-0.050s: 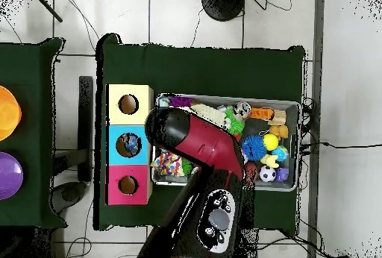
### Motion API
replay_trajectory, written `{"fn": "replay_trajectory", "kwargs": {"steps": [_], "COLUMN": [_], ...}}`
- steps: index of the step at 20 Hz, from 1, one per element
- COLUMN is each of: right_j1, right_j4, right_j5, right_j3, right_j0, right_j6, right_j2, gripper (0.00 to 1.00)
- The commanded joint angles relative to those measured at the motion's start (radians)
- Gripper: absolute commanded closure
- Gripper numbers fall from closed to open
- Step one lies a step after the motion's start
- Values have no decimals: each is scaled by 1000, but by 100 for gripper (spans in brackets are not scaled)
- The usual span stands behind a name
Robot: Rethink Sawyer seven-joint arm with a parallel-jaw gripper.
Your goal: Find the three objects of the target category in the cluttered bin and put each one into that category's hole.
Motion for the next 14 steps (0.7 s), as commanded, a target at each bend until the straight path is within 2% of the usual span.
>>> {"fn": "replay_trajectory", "kwargs": {"steps": [1,5,14], "right_j1": [34,46,48], "right_j4": [75,103,238], "right_j5": [33,13,-49], "right_j3": [135,162,195], "right_j0": [0,22,52], "right_j6": [207,222,253], "right_j2": [96,103,142], "gripper": [0,0,0]}}
